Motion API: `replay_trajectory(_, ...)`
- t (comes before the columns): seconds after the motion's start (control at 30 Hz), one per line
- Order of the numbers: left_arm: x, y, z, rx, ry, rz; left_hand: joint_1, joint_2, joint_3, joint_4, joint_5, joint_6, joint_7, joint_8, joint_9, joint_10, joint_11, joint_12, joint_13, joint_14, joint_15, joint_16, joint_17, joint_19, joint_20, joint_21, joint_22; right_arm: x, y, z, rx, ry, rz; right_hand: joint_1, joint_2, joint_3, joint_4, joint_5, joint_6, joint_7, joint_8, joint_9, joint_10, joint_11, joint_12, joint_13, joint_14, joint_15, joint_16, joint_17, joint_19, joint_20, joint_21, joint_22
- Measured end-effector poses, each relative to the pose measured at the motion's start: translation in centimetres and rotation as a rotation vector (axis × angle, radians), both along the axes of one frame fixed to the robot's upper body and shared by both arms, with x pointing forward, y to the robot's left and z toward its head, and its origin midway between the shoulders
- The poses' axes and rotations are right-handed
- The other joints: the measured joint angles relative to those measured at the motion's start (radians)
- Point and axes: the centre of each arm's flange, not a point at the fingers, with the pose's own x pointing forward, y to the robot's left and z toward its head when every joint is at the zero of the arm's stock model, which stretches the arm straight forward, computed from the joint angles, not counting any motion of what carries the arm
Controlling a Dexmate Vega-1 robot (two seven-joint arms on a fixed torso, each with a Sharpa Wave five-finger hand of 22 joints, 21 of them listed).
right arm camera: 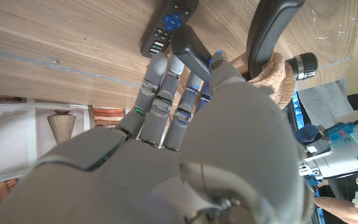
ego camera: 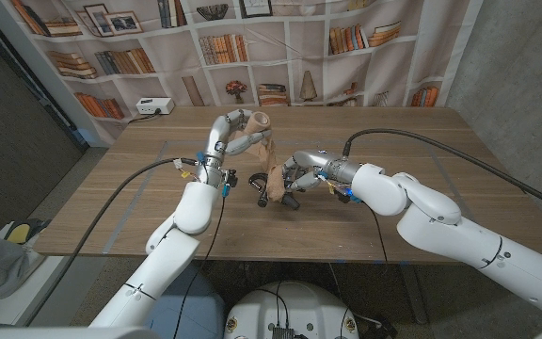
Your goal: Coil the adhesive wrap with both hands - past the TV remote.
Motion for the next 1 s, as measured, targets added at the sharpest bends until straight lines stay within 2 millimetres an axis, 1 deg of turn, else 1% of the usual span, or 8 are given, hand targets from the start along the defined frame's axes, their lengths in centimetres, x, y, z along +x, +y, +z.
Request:
replay_trajectory(0.33, -0.9, 0.2, -0.4, -0.008, -0.015, -0.010, 0.000, 0.000, -0.001, -0.001, 0.000, 0.000, 0.000, 0.000, 0.000, 0.000, 0.000, 0.000, 0.000, 0.000, 0.000, 0.000, 0.000, 0.000, 0.000, 0.000, 0.000, 0.1, 0.2, 0.0, -0.001, 0.000, -0.001, 0.001, -0.001, 0.000, 0.000, 0.000, 0.000, 0.000, 0.000, 0.001, 0.000, 0.000, 0.003, 0.001, 0.000, 0.000, 0.000, 0.001, 0.000, 0.000, 0.000, 0.000)
replay_trajectory(1.0, -1.3, 0.1, -0.7, -0.007, -0.020, -0.030, 0.003, -0.003, -0.001, -0.001, 0.000, 0.000, 0.000, 0.000, 0.000, 0.000, 0.000, -0.004, 0.000, 0.000, 0.000, -0.001, -0.003, 0.000, 0.000, 0.000, 0.000, 0.3, 0.2, -0.4, -0.009, 0.002, -0.020, 0.001, -0.001, 0.000, 0.000, -0.001, 0.000, 0.000, -0.001, 0.000, 0.001, -0.001, 0.003, -0.003, 0.000, 0.000, -0.002, 0.001, 0.000, 0.000, 0.000, 0.000)
